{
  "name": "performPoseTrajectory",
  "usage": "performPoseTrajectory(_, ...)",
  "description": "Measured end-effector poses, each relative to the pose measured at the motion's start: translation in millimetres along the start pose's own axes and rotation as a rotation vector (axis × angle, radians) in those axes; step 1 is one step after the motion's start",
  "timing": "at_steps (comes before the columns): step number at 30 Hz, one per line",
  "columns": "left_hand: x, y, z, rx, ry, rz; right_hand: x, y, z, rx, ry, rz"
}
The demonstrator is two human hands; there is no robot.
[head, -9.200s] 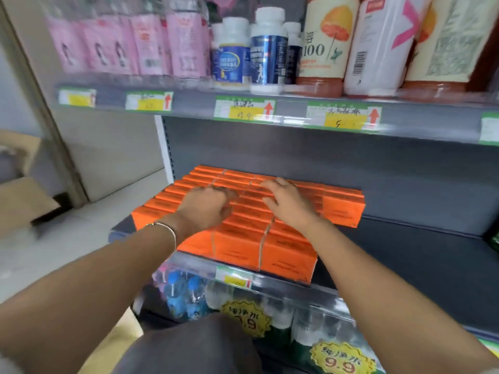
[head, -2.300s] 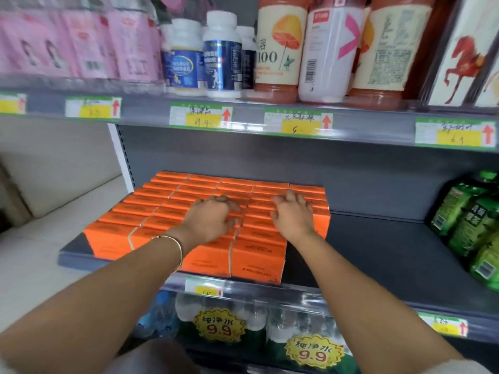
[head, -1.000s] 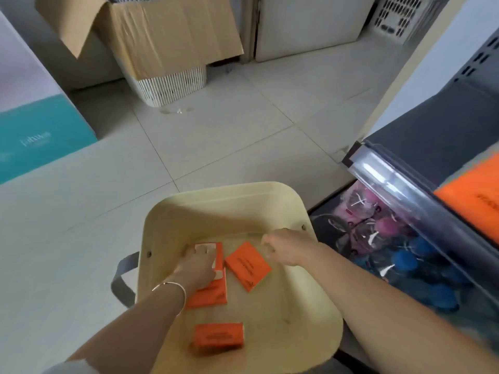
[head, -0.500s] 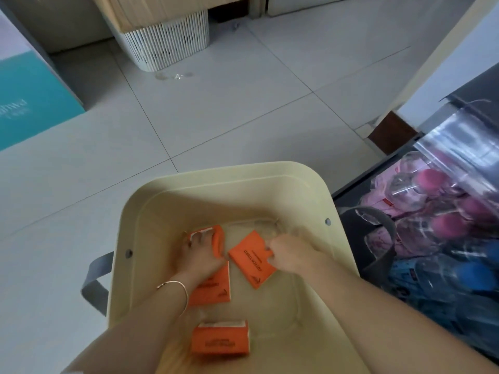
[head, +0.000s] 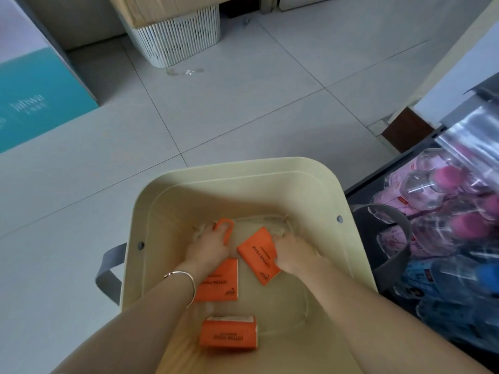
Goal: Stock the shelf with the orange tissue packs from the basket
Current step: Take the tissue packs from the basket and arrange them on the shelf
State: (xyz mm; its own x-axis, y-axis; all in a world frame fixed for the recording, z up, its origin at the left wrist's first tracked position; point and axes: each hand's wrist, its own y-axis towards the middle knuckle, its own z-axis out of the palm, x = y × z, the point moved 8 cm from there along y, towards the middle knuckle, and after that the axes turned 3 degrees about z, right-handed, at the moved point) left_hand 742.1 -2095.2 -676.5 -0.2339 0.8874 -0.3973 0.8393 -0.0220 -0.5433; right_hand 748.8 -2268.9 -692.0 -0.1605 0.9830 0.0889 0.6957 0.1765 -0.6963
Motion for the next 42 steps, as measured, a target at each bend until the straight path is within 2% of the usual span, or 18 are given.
performPoseTrajectory(3,0.5,2.9,-0.3,0.058,0.138,0.002,10.5,5.4,6.8,-0.035,0.052,0.033)
performPoseTrajectory(8,-2.1,10.0,1.3,0.042,0.255,0.001,30.0,12.5,39.6,0.040,0.042,0.060)
performPoseTrajectory(13,-4.2,13.2,10.2,0.049,0.315,0.007,17.1,27.5,34.8,-0.083,0.251,0.100)
performPoseTrajectory(18,-1.4,17.0,17.2,0.081,0.322,-0.014,-5.2,33.7,55.3,0.032,0.345,0.235)
performPoseTrajectory(21,-1.9,21.2,14.4,0.080,0.316,-0.005,-14.2,35.1,64.0,0.051,0.566,0.346)
performPoseTrajectory(23,-0.6,22.0,14.3,0.075,0.305,-0.009,-14.9,38.5,59.1,0.005,0.785,0.359)
performPoseTrajectory(25,3.0,20.4,14.7,0.071,0.278,-0.041,-16.0,38.3,43.4,-0.053,0.882,0.341)
performPoseTrajectory(27,6.8,16.6,13.9,0.066,0.271,-0.072,-17.1,30.5,18.8,-0.114,0.826,0.304)
performPoseTrajectory(31,-0.3,4.4,-0.9,0.023,0.309,-0.063,-14.5,10.7,-23.3,-0.161,0.443,0.192)
performPoseTrajectory(36,-32.7,-20.3,-40.6,-0.089,0.301,-0.033,-2.9,-36.0,-82.4,-0.246,0.086,0.099)
performPoseTrajectory(42,-80.4,-71.7,-94.9,-0.205,0.301,0.029,-11.4,-121.0,-136.5,-0.276,0.061,0.180)
